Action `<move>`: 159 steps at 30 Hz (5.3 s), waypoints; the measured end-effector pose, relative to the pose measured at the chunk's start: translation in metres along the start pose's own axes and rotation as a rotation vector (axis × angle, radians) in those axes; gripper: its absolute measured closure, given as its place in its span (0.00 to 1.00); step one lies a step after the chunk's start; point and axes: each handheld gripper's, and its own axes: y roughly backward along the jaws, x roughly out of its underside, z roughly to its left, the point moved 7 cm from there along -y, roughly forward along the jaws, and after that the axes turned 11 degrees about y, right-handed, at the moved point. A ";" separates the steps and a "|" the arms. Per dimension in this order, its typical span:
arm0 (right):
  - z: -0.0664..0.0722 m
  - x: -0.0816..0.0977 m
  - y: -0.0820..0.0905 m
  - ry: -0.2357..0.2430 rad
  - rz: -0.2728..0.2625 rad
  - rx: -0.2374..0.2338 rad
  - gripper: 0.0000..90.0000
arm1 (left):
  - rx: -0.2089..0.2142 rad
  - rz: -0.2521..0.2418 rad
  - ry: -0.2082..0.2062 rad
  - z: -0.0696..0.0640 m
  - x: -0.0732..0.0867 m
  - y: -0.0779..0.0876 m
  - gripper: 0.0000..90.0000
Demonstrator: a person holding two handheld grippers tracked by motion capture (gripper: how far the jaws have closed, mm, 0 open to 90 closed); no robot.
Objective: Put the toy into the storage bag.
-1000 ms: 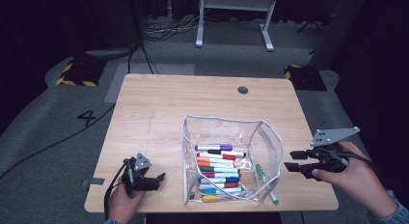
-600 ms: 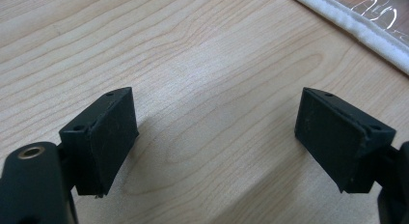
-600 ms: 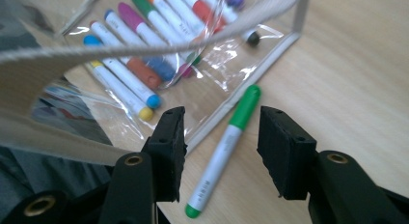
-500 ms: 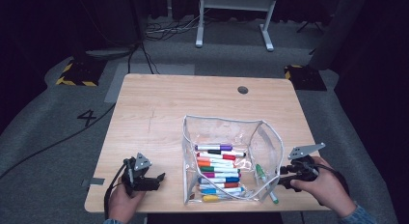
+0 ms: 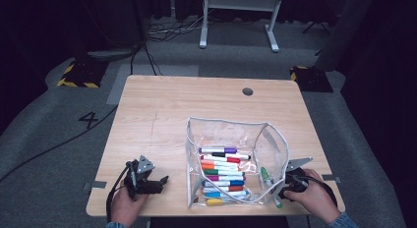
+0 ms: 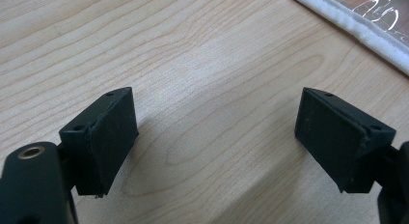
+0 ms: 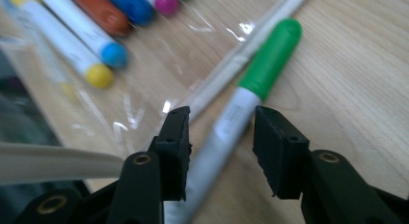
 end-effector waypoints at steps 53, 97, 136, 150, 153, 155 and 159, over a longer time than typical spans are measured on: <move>-0.019 -0.070 0.171 -0.070 -0.168 0.106 0.85 | 0.000 0.000 -0.001 0.000 0.000 0.000 0.17; 0.081 -0.189 0.126 0.351 -0.047 -0.165 0.85 | -0.003 0.003 -0.002 0.001 -0.002 -0.001 0.17; 0.107 -0.186 0.023 0.502 0.363 -0.288 0.85 | -0.006 0.002 0.006 0.000 -0.002 -0.002 0.17; 0.105 -0.165 -0.003 0.498 0.436 -0.328 0.85 | -0.007 0.000 0.006 0.000 -0.002 -0.002 0.17; 0.105 -0.162 -0.005 0.493 0.445 -0.330 0.85 | -0.006 0.001 0.006 0.000 -0.002 -0.002 0.17; 0.101 -0.162 -0.007 0.488 0.431 -0.308 0.79 | -0.006 0.001 0.003 0.001 -0.002 -0.002 0.17; 0.092 -0.174 0.001 0.456 0.337 -0.243 0.64 | -0.007 0.001 0.001 0.001 -0.003 -0.002 0.17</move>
